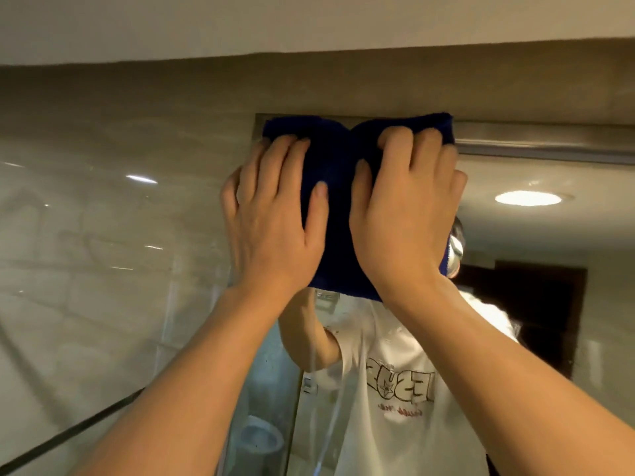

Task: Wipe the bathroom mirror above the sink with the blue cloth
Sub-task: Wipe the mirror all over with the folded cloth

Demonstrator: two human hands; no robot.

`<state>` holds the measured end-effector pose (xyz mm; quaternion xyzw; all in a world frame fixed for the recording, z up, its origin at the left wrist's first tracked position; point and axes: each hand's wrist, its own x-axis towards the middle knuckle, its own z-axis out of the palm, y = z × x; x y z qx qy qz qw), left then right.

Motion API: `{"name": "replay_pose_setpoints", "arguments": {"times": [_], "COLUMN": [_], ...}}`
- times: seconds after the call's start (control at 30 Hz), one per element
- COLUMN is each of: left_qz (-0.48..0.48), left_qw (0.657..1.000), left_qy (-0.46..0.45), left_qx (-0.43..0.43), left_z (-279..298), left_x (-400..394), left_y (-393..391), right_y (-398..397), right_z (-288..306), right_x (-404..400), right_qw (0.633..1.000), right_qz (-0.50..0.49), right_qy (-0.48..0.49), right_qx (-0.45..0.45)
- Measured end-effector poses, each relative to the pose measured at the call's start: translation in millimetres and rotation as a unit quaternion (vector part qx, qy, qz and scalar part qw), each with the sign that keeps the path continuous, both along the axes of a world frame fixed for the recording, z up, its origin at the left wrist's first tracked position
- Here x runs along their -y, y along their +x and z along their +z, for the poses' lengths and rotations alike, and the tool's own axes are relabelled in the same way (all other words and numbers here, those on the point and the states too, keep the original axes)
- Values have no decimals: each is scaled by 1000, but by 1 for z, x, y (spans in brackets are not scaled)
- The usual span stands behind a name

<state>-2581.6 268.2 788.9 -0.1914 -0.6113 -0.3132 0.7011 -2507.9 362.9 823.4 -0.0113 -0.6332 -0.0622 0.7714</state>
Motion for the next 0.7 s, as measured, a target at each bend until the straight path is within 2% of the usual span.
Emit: {"name": "replay_pose_setpoints", "arguments": {"times": [0.17, 0.3, 0.43, 0.7], "left_qz": [-32, -42, -38, -35], "left_qw": [999, 998, 996, 997], "left_qy": [14, 10, 17, -12], "left_qx": [30, 56, 80, 63], "left_z": [-20, -73, -113, -98], "left_x": [-6, -9, -12, -36], "left_y": [7, 13, 20, 42], "right_y": [4, 8, 14, 36], "right_z": [-19, -70, -104, -93], "right_x": [-1, -4, -9, -36], "right_qw": [1000, 999, 997, 999], "right_qz": [1, 4, 3, -10], "right_qy": [4, -9, 21, 28], "right_qx": [10, 39, 70, 44]}}
